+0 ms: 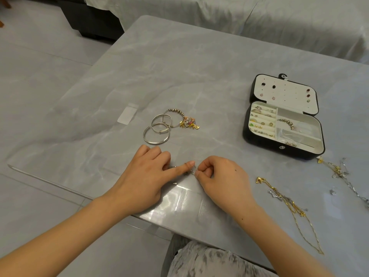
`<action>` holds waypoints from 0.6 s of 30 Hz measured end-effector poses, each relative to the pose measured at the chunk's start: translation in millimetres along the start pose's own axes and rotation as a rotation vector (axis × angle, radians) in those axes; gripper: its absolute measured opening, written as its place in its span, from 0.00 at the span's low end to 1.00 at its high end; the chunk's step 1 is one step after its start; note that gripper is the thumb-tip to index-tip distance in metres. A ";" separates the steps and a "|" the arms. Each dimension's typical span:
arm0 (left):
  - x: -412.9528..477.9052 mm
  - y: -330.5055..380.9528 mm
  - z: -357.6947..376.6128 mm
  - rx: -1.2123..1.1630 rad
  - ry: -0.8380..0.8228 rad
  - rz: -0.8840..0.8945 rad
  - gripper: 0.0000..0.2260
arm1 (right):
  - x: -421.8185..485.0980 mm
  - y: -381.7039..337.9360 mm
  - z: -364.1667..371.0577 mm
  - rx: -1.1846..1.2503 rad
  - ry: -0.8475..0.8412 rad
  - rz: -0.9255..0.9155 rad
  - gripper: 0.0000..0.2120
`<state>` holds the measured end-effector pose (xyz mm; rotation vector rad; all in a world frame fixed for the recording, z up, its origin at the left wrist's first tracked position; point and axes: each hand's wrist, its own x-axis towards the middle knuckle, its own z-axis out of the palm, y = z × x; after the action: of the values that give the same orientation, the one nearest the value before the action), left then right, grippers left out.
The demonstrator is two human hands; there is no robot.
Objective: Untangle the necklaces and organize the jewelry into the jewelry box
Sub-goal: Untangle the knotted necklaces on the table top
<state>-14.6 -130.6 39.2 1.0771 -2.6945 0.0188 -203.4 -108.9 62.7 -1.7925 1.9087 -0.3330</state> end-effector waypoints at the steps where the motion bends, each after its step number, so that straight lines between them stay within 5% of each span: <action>1: 0.0 -0.4 -1.7 -0.030 0.016 0.003 0.24 | -0.4 -0.5 1.4 0.004 0.008 0.000 0.06; 11: 7.9 -2.1 -8.0 -0.203 0.027 -0.012 0.24 | 3.2 -4.8 10.7 -0.182 0.027 -0.039 0.08; 18: 2.6 1.0 -7.0 -0.111 0.027 0.008 0.26 | -7.3 0.8 0.2 0.090 0.002 -0.089 0.05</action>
<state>-15.6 -131.0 46.6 1.0264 -2.6415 -0.1133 -203.9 -101.7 63.6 -1.8214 1.7902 -0.4449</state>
